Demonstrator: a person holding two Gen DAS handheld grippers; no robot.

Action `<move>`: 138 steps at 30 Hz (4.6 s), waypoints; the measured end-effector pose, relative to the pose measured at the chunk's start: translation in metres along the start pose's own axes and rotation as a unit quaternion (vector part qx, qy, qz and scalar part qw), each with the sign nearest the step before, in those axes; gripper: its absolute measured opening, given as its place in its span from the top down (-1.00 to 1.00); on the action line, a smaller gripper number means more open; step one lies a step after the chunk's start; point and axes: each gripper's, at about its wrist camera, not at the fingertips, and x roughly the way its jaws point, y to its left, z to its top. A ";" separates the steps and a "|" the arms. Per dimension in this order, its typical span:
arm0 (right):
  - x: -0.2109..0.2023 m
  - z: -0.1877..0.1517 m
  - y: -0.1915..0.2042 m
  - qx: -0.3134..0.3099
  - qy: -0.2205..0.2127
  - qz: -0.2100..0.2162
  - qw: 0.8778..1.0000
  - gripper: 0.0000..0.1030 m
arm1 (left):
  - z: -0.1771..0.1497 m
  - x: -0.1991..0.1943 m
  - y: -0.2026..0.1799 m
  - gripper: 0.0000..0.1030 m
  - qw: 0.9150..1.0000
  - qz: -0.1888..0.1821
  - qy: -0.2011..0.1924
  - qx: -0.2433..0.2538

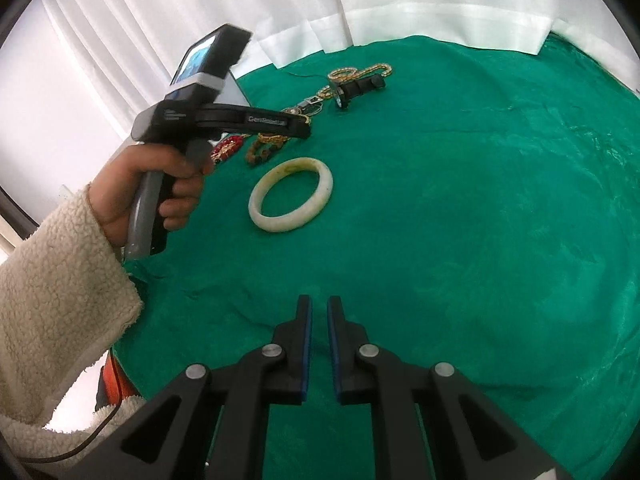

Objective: Organize jewelry
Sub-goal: 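Grasp the gold bangle with the left gripper while the right gripper grasps the white jade bangle, then carry both bangles into the white tray and open both grippers, then withdraw both tools from the tray back over the cloth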

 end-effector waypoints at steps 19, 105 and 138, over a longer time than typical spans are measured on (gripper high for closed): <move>0.018 0.028 0.027 -0.043 0.019 -0.006 0.999 0.62 | -0.121 -0.121 0.029 -0.35 0.996 -0.021 -0.061 -0.065; 0.078 0.116 0.275 -0.290 -0.053 -0.004 0.955 -0.48 | -0.209 -0.271 0.157 -0.83 0.965 0.085 -0.092 -0.230; -0.003 -0.016 0.031 -0.064 -0.088 -0.176 0.978 -0.48 | -0.193 -0.175 0.003 -0.85 0.993 0.011 -0.032 -0.116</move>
